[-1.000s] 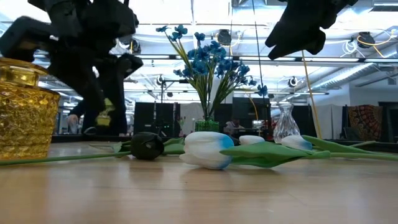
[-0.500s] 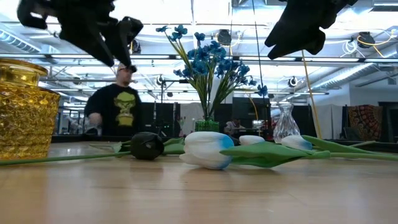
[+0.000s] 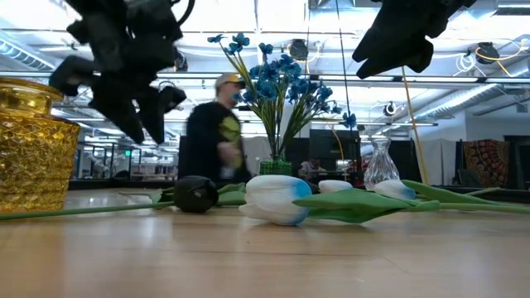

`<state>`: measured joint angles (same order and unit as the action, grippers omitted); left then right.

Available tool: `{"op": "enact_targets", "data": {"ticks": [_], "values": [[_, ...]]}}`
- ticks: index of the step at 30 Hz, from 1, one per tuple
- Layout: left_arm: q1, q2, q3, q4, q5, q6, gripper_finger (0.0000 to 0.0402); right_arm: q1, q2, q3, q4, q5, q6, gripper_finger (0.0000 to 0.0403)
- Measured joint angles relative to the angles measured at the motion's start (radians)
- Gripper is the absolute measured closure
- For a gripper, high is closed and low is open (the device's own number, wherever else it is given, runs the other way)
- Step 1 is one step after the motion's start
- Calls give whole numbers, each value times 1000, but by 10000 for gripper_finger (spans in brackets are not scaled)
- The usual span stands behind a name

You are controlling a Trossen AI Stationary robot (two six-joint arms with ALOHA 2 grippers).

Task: Sort flowers into vase by color
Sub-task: Put the bottom black tulip into the transparent vase

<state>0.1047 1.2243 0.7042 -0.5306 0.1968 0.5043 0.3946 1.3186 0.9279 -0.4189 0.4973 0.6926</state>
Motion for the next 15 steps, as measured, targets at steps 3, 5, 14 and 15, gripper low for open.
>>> {"op": "enact_targets", "data": {"ticks": [3,5,14,15], "values": [[19,0,-61,69,29,10,236,0,0,0,0,0,2,211],[20,0,-92,109,34,10,236,0,0,0,2,1,3,211],[-3,35,-136,206,34,-52,236,0,0,0,5,1,6,211],[-8,51,-138,221,34,-52,236,0,0,0,5,1,6,211]]}}
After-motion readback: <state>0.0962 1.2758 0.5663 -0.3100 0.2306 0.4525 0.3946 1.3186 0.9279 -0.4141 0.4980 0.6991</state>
